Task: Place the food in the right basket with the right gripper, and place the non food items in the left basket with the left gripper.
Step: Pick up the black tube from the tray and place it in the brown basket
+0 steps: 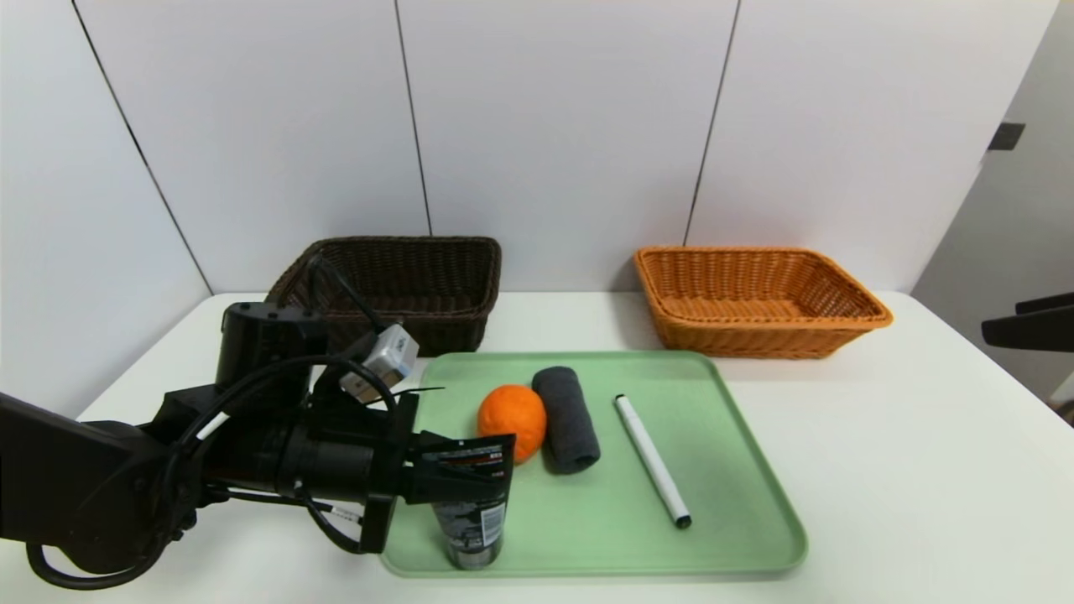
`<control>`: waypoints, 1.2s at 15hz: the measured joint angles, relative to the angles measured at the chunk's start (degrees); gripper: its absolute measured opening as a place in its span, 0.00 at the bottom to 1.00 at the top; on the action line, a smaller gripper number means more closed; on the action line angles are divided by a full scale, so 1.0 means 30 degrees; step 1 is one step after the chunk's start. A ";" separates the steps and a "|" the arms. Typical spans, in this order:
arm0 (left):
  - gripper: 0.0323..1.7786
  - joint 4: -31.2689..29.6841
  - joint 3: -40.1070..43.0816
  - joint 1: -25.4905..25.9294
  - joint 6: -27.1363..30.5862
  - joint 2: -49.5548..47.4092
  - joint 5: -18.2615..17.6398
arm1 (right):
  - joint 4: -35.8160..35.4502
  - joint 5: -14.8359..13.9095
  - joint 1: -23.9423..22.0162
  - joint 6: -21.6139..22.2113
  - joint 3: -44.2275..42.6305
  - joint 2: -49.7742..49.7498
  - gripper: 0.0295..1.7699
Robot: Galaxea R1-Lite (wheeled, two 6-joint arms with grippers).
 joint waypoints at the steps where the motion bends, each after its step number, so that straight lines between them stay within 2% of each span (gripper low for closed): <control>1: 0.13 -0.0004 0.0000 0.0093 -0.0179 -0.0268 0.0000 | -0.0012 0.0000 0.0000 0.0000 0.0016 -0.0028 0.96; 4: 0.13 -0.0020 -0.0394 0.0894 -0.1231 -0.1422 0.0349 | -0.0012 -0.0008 0.0000 0.0008 0.0126 -0.0077 0.96; 8: 0.13 0.0102 -0.2418 0.3190 -0.3015 -0.2849 0.2198 | -0.0037 0.0000 0.0000 -0.0008 0.0146 -0.0110 0.96; 10: 0.13 0.0211 -0.3482 0.4604 -0.3100 -0.3015 0.2869 | -0.0049 0.0004 0.0000 0.0000 0.0146 -0.0122 0.96; 14: 0.13 0.0557 -0.5274 0.7229 -0.3096 -0.2304 0.3263 | -0.0049 0.0000 0.0000 0.0012 0.0219 -0.0130 0.96; 18: 0.13 0.0577 -0.7001 0.8854 -0.3080 -0.0553 0.3868 | -0.0093 -0.0008 0.0000 0.0000 0.0232 -0.0085 0.96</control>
